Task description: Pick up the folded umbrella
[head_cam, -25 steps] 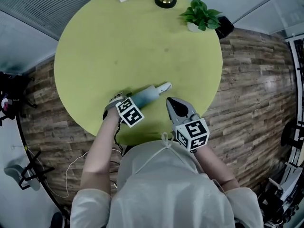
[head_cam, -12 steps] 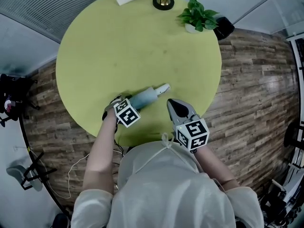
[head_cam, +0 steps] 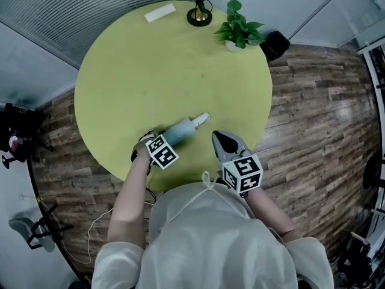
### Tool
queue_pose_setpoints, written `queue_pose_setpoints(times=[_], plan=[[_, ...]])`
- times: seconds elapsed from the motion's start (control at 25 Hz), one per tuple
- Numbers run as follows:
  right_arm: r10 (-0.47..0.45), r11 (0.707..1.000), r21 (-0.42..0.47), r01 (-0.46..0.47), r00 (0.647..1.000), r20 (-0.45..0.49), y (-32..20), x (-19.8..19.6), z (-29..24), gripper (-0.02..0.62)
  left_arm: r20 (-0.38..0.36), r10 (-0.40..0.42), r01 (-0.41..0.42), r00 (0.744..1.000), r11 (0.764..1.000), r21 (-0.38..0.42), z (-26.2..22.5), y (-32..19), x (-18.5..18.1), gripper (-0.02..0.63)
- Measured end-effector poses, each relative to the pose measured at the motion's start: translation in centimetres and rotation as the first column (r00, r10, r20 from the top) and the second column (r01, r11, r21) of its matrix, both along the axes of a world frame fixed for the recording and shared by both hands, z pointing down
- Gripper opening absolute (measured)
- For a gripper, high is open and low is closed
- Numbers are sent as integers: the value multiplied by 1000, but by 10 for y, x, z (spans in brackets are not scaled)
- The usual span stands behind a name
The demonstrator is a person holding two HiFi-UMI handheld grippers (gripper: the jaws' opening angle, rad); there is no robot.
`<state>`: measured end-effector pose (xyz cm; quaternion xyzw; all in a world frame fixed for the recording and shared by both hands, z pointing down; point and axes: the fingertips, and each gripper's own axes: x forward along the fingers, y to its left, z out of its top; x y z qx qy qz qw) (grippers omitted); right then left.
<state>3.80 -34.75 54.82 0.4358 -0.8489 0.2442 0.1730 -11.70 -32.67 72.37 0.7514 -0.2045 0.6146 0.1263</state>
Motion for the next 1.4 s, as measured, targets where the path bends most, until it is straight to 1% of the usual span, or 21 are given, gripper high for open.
queue_pose_setpoints(times=[0.16,0.24,0.36,0.48,0.56,0.64,0.68,0.76,0.84,0.96,1.0,1.04,1.08,1.16,1.24,1.28,1.32,1.36,1.4], plan=[[7,1000,9,-7,1000,1,2,5,-4,-2,58,14,-19,998,996,81,-3,1,2,299],[0,1000,23,0,1000,8,1,4,-9,-2,57,0,-7,998,993,114,-7,0,2,299],[-16,999,49,15,1000,16,1,2,-17,-2,3,-61,60,998,985,163,-24,-4,2,299],[-29,997,69,27,999,24,1,-2,-25,-2,-58,-106,117,993,965,233,-55,-15,2,298],[-42,996,84,40,999,29,0,-7,-30,-2,-91,-122,144,988,944,297,-79,-24,0,298],[-61,993,99,58,998,30,0,-13,-36,-2,-149,-150,195,977,912,360,-105,-33,-1,298],[-72,992,106,68,997,29,-1,-16,-39,-2,-192,-170,233,967,892,387,-118,-38,-3,298],[-93,989,117,89,995,31,-2,-24,-46,-2,-290,-213,326,933,841,432,-147,-45,-7,299],[-111,986,129,106,993,34,-5,-32,-56,-2,-382,-252,420,889,780,464,-176,-51,-15,299],[-110,981,162,104,994,26,-9,-40,-71,-2,-476,-291,528,830,685,502,-216,-52,-27,299],[-105,980,174,99,994,27,-11,-41,-75,-2,-509,-297,561,808,653,509,-228,-50,-29,299],[-103,978,185,96,994,31,-14,-43,-79,-2,-551,-299,598,779,619,510,-241,-49,-31,299],[-105,976,193,96,994,36,-16,-45,-83,-2,-598,-297,638,744,581,505,-253,-48,-34,299],[-114,973,206,104,993,40,-20,-50,-90,-2,-693,-279,717,665,499,487,-278,-44,-39,299],[-125,970,217,114,991,40,-21,-56,-95,-2,-765,-244,776,597,420,471,-300,-37,-45,299],[-131,968,223,118,990,44,-20,-58,-99,-2,-792,-220,796,570,386,466,-309,-33,-48,299],[-139,965,231,123,989,56,-20,-61,-102,-2,-814,-191,811,548,358,462,-316,-29,-51,299],[-149,963,238,128,986,72,-19,-64,-106,-2,-831,-158,820,533,337,462,-322,-25,-52,299],[-160,960,245,134,983,87,-18,-66,-109,-2,-841,-126,824,525,321,467,-327,-21,-53,299]])
